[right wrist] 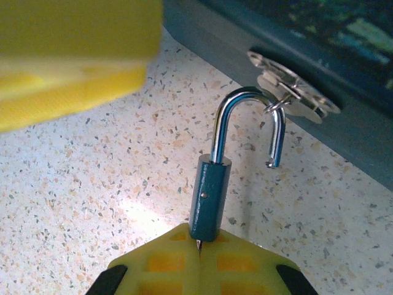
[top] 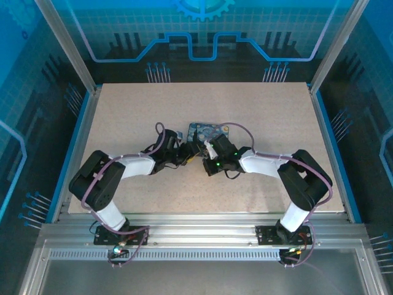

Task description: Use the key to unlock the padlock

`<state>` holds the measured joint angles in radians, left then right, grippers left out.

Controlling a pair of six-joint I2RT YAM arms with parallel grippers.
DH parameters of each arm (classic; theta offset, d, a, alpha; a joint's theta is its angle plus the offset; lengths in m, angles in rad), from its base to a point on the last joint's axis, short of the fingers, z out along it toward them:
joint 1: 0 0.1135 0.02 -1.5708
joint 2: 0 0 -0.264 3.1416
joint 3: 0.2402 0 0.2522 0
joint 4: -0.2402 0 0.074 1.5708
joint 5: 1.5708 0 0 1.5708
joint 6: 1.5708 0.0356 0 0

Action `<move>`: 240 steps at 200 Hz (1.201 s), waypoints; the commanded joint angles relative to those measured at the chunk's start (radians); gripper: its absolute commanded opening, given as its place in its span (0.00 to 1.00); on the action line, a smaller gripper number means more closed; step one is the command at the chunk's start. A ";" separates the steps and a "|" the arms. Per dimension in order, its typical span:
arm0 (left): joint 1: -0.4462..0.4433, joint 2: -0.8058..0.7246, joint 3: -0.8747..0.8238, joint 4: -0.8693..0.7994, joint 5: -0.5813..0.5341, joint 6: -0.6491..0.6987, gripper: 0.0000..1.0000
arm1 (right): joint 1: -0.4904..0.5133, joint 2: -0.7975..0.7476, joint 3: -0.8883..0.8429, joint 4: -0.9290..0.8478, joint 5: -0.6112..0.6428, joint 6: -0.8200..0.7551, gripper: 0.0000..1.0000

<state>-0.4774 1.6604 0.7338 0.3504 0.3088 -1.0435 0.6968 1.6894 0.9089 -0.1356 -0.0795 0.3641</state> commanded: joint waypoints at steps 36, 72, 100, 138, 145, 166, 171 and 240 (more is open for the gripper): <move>0.035 -0.033 0.007 -0.013 -0.028 0.055 0.44 | -0.014 -0.026 0.004 -0.060 -0.002 -0.061 0.00; 0.046 -0.023 0.026 -0.008 -0.035 0.067 0.45 | -0.013 -0.038 0.022 -0.104 0.020 -0.108 0.00; 0.054 -0.013 0.033 0.001 -0.043 0.069 0.46 | -0.014 -0.032 0.043 -0.140 0.023 -0.158 0.00; 0.060 0.006 0.049 0.009 -0.043 0.071 0.46 | -0.013 0.006 0.091 -0.211 0.050 -0.232 0.00; 0.063 0.008 0.052 0.010 -0.043 0.073 0.47 | -0.014 0.009 0.095 -0.216 0.056 -0.248 0.00; 0.069 0.012 0.059 0.009 -0.043 0.075 0.46 | -0.012 0.015 0.106 -0.240 0.076 -0.286 0.00; 0.071 0.013 0.059 0.009 -0.042 0.076 0.46 | -0.012 0.019 0.110 -0.249 0.081 -0.293 0.00; 0.079 0.015 0.058 0.018 -0.026 0.071 0.47 | -0.009 0.078 0.156 -0.320 0.064 -0.345 0.00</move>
<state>-0.4095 1.6634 0.7650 0.3462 0.2844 -0.9916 0.6907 1.7309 1.0485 -0.3820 -0.0086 0.0532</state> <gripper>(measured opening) 0.466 0.058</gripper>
